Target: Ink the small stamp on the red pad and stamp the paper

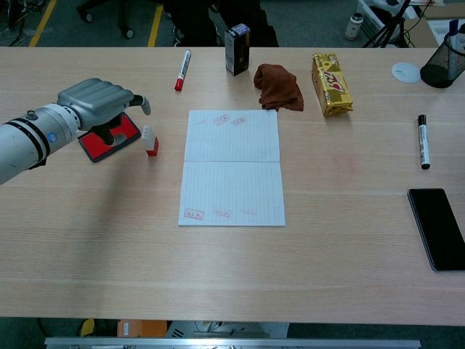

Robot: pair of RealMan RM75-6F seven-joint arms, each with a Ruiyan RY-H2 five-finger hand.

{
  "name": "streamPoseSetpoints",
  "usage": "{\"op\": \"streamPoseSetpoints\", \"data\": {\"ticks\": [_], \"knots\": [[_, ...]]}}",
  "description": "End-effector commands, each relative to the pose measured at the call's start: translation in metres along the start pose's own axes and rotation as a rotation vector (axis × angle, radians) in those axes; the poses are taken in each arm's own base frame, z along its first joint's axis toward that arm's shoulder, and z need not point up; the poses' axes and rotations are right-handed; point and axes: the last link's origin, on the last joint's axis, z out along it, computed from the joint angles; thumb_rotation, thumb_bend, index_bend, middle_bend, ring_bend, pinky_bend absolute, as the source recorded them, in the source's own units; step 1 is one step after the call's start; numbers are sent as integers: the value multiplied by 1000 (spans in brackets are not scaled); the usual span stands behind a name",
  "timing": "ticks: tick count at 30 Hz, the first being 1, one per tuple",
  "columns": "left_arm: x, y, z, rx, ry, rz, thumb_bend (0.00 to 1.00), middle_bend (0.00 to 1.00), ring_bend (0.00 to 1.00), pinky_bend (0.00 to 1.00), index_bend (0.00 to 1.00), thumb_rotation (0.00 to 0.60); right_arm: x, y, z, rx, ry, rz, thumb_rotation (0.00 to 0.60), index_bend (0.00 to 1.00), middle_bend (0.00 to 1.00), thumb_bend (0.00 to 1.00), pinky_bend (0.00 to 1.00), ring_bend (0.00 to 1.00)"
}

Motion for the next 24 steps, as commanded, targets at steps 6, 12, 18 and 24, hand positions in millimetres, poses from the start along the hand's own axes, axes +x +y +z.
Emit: {"op": "streamPoseSetpoints", "data": {"ticks": [6, 12, 18, 24], "knots": [[-5, 10, 14, 8, -28, 44, 333, 1000, 1000, 1000, 234, 600, 0, 2, -1, -7, 1, 0, 600, 69, 168, 193, 141, 88], [-7, 12, 21, 24, -45, 87, 333, 1000, 1000, 1000, 239, 600, 1, 4, -2, -12, 4, 2, 600, 69, 167, 193, 141, 88], [-10, 9, 19, 32, -71, 115, 333, 1000, 1000, 1000, 252, 600, 0, 4, -4, -15, 5, 3, 600, 69, 168, 193, 141, 87], [-14, 7, 15, 31, -92, 131, 333, 1000, 1000, 1000, 270, 600, 1, 4, -6, -15, 9, 3, 600, 69, 168, 193, 141, 88]]}}
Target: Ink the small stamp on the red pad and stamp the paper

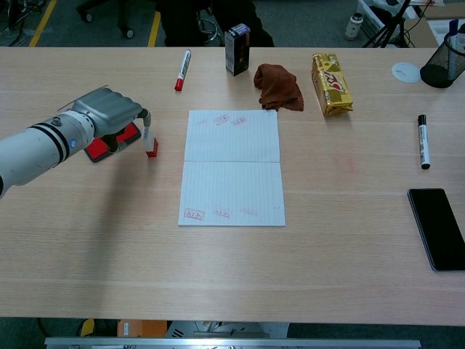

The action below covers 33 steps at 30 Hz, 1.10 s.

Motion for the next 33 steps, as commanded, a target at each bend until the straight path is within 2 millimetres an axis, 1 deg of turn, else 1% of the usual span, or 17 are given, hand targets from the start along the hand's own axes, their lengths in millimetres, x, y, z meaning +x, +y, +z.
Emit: {"op": "streamPoseSetpoints", "data": {"ticks": [1, 8, 14, 18, 21, 26, 33], "knots": [[-1, -1, -2, -1, -7, 7, 333, 1000, 1000, 1000, 273, 600, 0, 0, 0, 0, 0, -1, 600, 69, 168, 193, 141, 87], [-5, -6, -7, 4, -31, 33, 333, 1000, 1000, 1000, 305, 600, 1, -1, -2, 1, 3, 0, 600, 69, 167, 193, 141, 87], [-10, -11, -15, 0, -56, 33, 333, 1000, 1000, 1000, 313, 600, 0, -2, -1, 5, 2, 1, 600, 69, 168, 193, 141, 87], [-9, -14, -18, 2, -53, 36, 333, 1000, 1000, 1000, 315, 600, 0, -2, 0, 8, 1, 2, 600, 69, 168, 193, 141, 87], [-5, -15, -16, 12, -7, 49, 333, 1000, 1000, 1000, 311, 600, 0, -2, 0, 7, -1, 1, 600, 69, 168, 193, 141, 87], [3, -15, -10, 13, 43, 6, 333, 1000, 1000, 1000, 274, 600, 0, 0, -2, -3, 0, 0, 600, 69, 168, 193, 141, 87], [3, -5, -7, -22, 41, 9, 333, 1000, 1000, 1000, 270, 600, 1, 2, -4, -12, 4, -1, 600, 69, 168, 194, 141, 87]]}}
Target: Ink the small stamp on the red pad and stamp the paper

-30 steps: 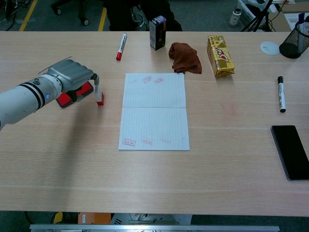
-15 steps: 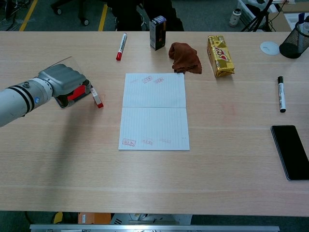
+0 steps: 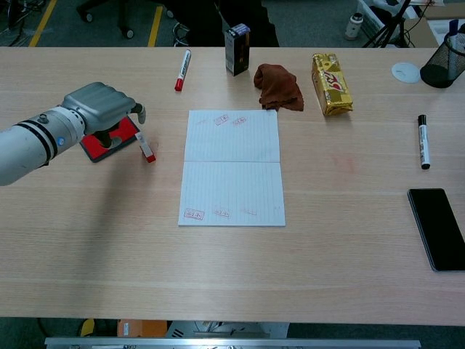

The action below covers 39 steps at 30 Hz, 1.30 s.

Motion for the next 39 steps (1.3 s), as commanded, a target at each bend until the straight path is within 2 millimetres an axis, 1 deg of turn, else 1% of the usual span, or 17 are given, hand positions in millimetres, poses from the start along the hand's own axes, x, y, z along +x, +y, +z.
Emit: {"op": "streamPoseSetpoints", "data": {"ticks": [1, 10, 23, 32, 39], "knots": [[-1, 5, 1, -12, -5, 10, 333, 1000, 1000, 1000, 270, 600, 0, 0, 0, -1, 1, 0, 600, 69, 168, 193, 141, 87], [-5, 11, -2, -25, -31, 33, 333, 1000, 1000, 1000, 272, 600, 0, 2, -2, -6, 1, 1, 600, 70, 167, 193, 141, 87], [-8, 14, -7, -36, -58, 39, 333, 1000, 1000, 1000, 287, 600, -1, 2, -1, -4, 1, 3, 600, 69, 168, 193, 141, 87], [-12, 12, -3, -16, -71, 40, 333, 1000, 1000, 1000, 288, 600, 0, 3, -2, -6, 2, 2, 600, 69, 168, 193, 141, 87], [-13, 15, 1, -17, -78, 46, 333, 1000, 1000, 1000, 288, 600, 1, 4, -3, -10, 5, 0, 600, 69, 168, 193, 141, 87]]}}
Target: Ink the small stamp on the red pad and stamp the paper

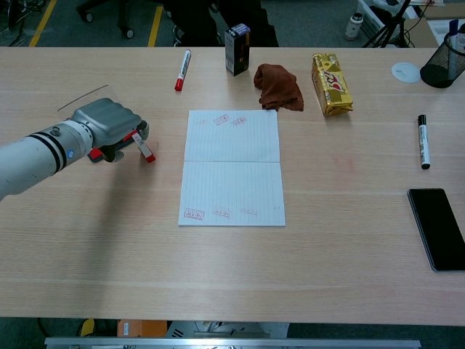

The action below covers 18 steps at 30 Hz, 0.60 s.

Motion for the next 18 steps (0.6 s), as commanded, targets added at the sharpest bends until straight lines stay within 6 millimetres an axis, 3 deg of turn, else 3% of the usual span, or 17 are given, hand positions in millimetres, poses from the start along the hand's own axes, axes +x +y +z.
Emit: {"op": "streamPoseSetpoints", "data": {"ticks": [1, 18], "knots": [[0, 2, 1, -2, 0, 3, 333, 1000, 1000, 1000, 288, 600, 0, 0, 0, -1, 0, 0, 600, 69, 168, 193, 141, 87], [-3, 0, 0, 12, -26, 27, 333, 1000, 1000, 1000, 288, 600, -1, 0, -1, -1, -2, 1, 600, 69, 167, 193, 141, 87]]}}
